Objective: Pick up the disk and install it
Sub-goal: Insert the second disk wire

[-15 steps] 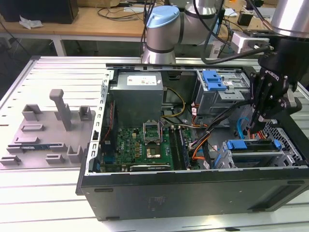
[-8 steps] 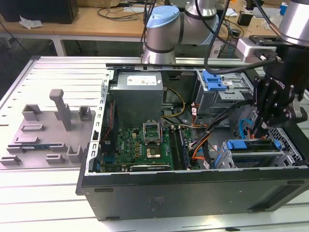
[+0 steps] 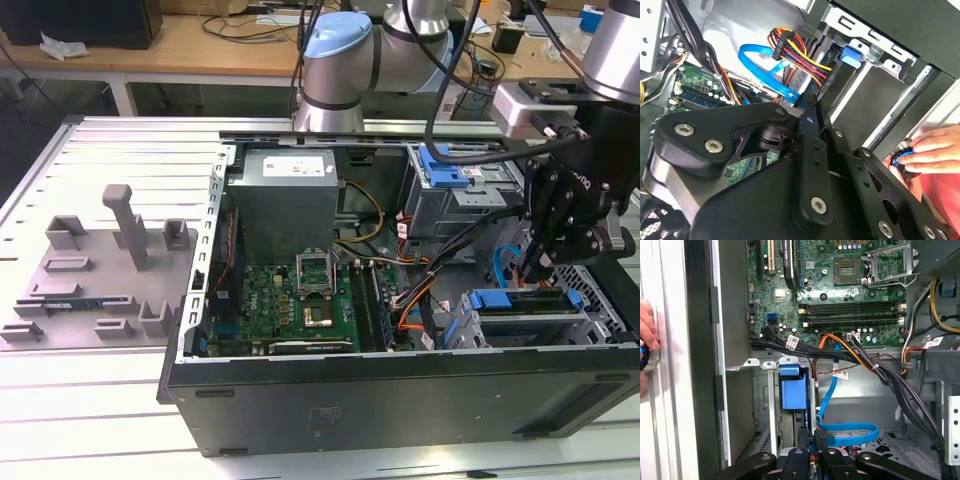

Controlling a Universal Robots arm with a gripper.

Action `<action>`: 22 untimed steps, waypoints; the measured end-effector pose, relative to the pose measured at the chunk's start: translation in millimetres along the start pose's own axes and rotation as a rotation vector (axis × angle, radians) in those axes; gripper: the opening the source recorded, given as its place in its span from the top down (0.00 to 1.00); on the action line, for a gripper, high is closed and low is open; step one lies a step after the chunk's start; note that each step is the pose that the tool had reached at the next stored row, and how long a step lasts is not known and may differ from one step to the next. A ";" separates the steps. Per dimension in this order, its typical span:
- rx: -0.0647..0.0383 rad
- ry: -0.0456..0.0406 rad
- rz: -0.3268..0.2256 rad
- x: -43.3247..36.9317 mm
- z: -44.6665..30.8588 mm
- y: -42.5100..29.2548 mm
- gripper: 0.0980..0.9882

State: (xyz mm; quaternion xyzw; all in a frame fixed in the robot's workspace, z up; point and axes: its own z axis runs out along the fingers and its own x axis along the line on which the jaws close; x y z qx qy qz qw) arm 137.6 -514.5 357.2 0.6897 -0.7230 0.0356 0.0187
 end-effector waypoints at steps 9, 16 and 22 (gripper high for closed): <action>-0.001 -0.0217 -0.005 8.6 1.1 -0.4 0.93; -0.001 -0.0243 -0.005 9.4 1.8 -0.4 0.93; -0.001 -0.0244 -0.005 9.4 2.6 -0.4 0.93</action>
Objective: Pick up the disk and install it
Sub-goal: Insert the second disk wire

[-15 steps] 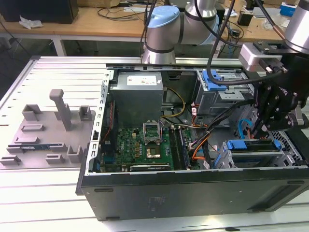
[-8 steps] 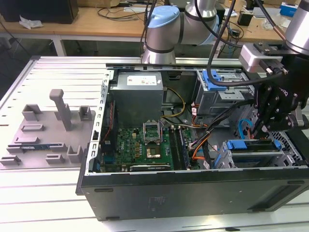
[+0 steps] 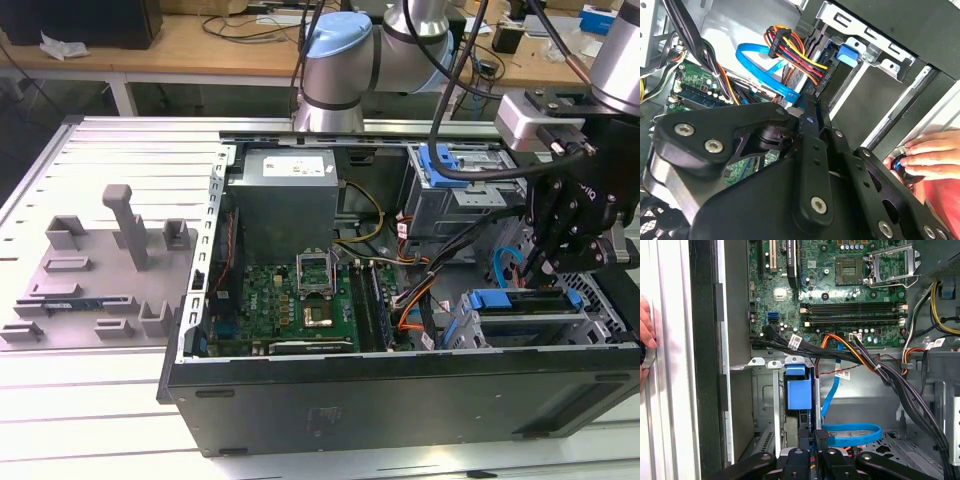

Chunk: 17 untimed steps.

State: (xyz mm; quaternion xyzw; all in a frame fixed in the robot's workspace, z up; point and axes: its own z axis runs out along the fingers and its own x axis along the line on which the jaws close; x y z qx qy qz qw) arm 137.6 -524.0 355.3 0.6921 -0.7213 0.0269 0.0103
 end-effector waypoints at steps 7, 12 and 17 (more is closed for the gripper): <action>0.000 0.0001 -0.001 -0.3 0.7 0.0 0.93; 0.000 0.0000 -0.004 -0.4 1.7 -1.3 0.93; 0.000 -0.0001 -0.006 -0.5 3.4 -1.5 0.93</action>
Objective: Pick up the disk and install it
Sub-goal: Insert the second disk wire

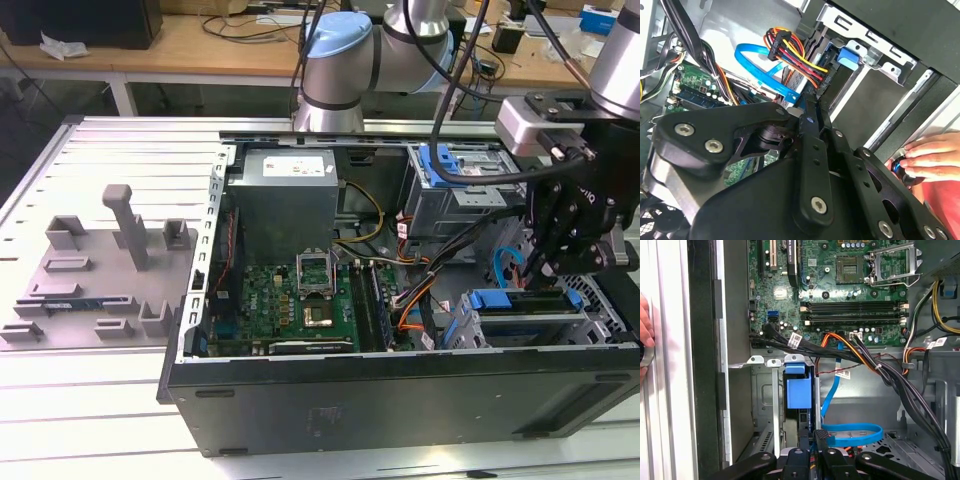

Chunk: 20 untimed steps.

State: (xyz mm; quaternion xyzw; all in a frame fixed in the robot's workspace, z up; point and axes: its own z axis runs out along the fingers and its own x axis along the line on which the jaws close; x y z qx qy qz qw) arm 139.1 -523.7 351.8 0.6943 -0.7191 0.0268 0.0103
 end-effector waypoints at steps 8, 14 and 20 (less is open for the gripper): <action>0.000 -0.0002 -0.003 0.1 2.0 -0.5 0.93; 0.000 -0.0005 -0.003 0.8 3.0 -0.6 0.93; 0.000 -0.0002 -0.003 1.3 4.5 -1.0 0.93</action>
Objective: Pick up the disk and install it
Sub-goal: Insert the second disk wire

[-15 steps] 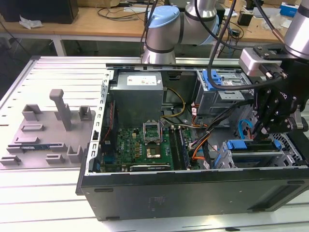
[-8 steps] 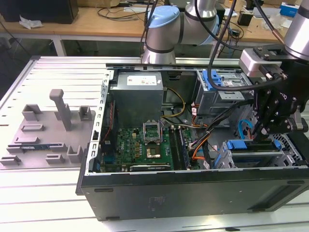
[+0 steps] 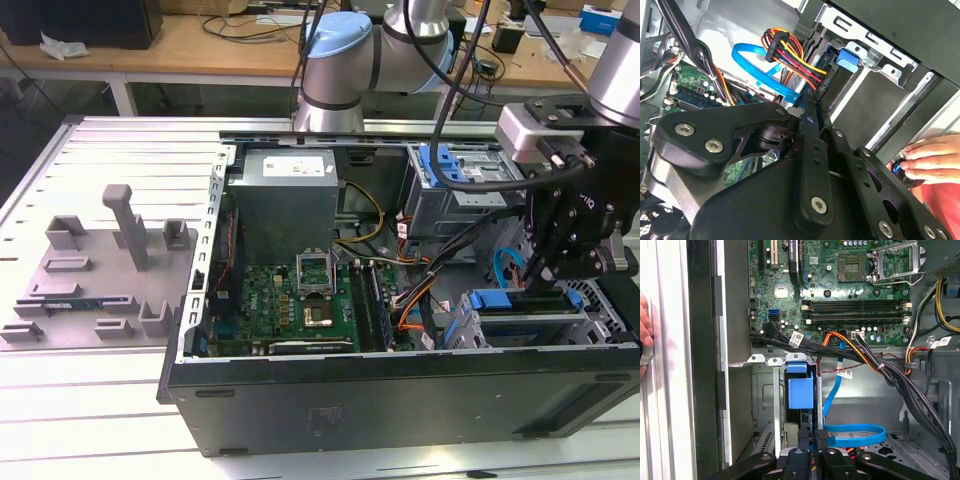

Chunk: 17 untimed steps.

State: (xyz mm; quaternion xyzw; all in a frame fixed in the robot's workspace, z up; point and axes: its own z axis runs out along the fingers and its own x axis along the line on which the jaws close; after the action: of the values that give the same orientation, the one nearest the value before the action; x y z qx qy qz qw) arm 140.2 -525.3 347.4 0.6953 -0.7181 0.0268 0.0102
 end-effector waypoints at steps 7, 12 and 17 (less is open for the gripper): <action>0.000 -0.0001 0.000 0.1 3.2 -0.2 0.93; 0.000 0.0002 0.000 0.0 7.2 -0.1 0.93; 0.000 -0.0007 0.000 -0.1 9.4 -0.1 0.92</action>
State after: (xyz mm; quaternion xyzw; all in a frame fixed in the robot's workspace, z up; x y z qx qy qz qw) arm 140.5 -525.7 338.1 0.6953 -0.7182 0.0266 0.0099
